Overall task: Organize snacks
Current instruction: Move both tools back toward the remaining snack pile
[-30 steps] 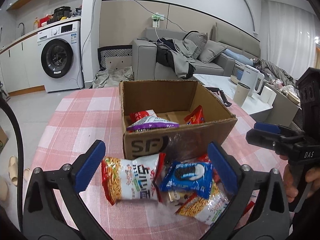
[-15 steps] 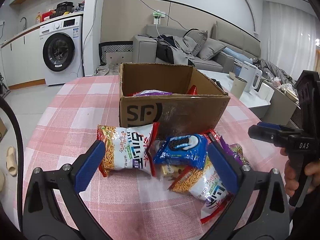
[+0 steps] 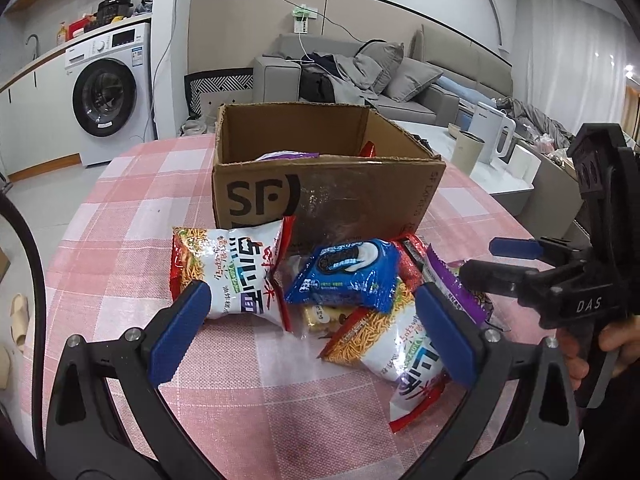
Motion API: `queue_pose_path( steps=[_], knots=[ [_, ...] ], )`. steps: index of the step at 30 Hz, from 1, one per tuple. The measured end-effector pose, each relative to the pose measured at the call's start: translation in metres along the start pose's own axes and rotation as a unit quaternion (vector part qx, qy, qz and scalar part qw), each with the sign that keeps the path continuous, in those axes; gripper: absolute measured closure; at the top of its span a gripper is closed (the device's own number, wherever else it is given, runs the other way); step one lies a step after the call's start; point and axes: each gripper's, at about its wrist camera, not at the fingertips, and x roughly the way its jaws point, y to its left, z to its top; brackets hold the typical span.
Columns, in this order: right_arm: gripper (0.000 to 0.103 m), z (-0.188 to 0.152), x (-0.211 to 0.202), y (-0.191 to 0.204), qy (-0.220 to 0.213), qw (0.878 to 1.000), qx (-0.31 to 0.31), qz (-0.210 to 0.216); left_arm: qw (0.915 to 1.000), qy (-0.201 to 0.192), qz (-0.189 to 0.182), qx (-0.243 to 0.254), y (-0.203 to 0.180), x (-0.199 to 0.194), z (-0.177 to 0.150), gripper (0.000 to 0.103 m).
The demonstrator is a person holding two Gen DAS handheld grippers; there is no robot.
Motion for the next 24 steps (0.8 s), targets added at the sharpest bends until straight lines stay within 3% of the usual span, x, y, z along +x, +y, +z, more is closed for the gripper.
queue_pose_path(
  steps=[16, 24],
  knots=[
    [0.0, -0.008, 0.015, -0.004, 0.045, 0.999, -0.012, 0.007, 0.9992, 0.029, -0.027, 0.002, -0.012, 0.015, -0.007, 0.001],
    [0.0, -0.015, 0.015, 0.005, 0.063, 0.997, -0.049, 0.01, 0.9979, 0.049, -0.043, 0.008, -0.017, 0.025, -0.011, 0.001]
  ],
)
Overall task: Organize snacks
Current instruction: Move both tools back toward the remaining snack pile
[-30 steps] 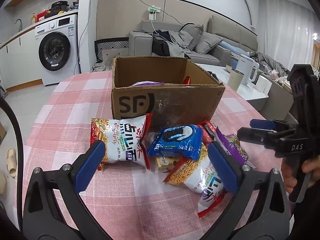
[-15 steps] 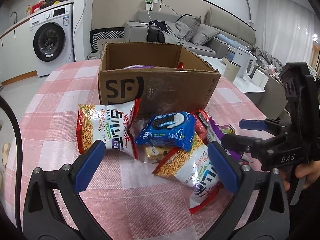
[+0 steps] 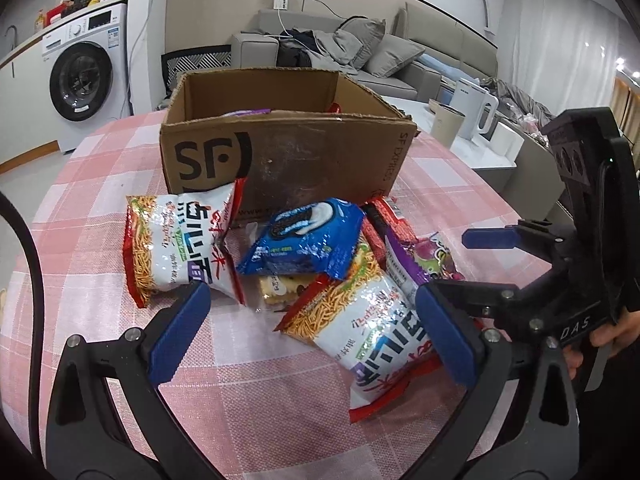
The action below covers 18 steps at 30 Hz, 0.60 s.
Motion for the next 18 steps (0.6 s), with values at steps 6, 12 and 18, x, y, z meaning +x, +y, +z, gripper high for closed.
queue_pose_path(
  steps=[6, 12, 18],
  knots=[
    [0.0, -0.002, 0.004, 0.0, 0.011, 1.0, -0.009, 0.004, 0.9993, 0.031, -0.016, 0.006, -0.001, 0.009, -0.003, 0.001],
    [0.0, -0.005, 0.009, 0.0, 0.02, 1.0, -0.017, 0.003, 0.9977, 0.051, -0.041, 0.015, -0.002, 0.012, -0.003, 0.001],
    [0.0, -0.007, 0.008, -0.004, 0.027, 0.999, -0.02, -0.007, 0.996, 0.067, -0.057, 0.018, -0.005, 0.018, -0.009, 0.002]
  ],
)
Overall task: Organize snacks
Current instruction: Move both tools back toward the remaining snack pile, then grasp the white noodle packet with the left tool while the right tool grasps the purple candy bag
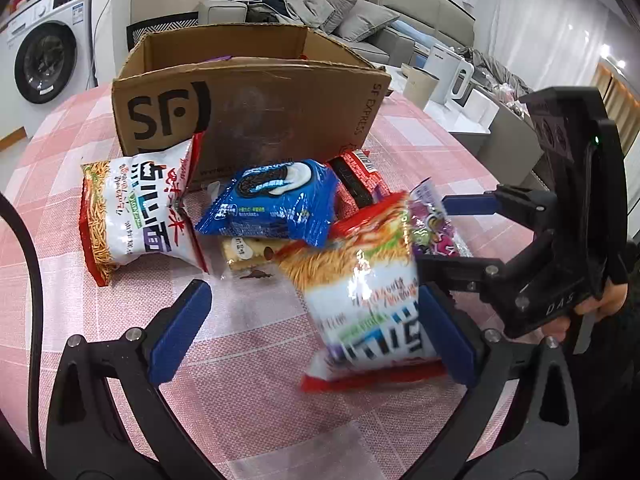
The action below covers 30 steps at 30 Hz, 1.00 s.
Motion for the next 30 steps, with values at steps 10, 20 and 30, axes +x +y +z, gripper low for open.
queue_pose_path(
  steps=[10, 20, 30],
  knots=[
    [0.001, -0.004, 0.006, -0.007, 0.016, 1.0, 0.0, 0.003, 0.9996, 0.01, -0.021, 0.013, -0.007, 0.009, -0.001, 0.008],
    [0.009, -0.004, 0.003, -0.005, 0.002, 1.0, -0.004, 0.015, 0.9972, 0.016, -0.069, 0.024, -0.016, 0.014, -0.003, 0.043],
    [0.028, -0.005, 0.0, -0.005, -0.002, 0.999, 0.002, 0.035, 0.9967, 0.012, -0.071, 0.037, -0.026, 0.015, -0.004, 0.058]
  ],
)
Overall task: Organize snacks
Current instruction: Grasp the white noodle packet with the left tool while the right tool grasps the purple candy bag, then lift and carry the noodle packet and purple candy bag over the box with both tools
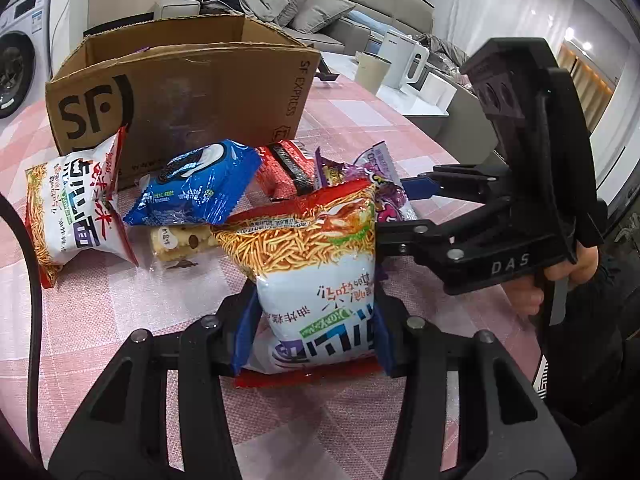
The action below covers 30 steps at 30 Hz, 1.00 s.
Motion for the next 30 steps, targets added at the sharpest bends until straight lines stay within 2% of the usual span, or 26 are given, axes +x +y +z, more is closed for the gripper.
queue_pose_path(
  steps=[16, 30],
  knots=[
    [0.032, -0.004, -0.011, -0.002, -0.019, 1.0, -0.006, -0.001, 0.9996, -0.027, 0.009, -0.007, 0.012, -0.02, 0.005, 0.059],
    [0.032, -0.002, -0.031, -0.003, -0.049, 0.999, -0.001, 0.016, 0.9985, -0.052, 0.012, -0.013, 0.014, -0.052, 0.006, 0.059]
  ],
)
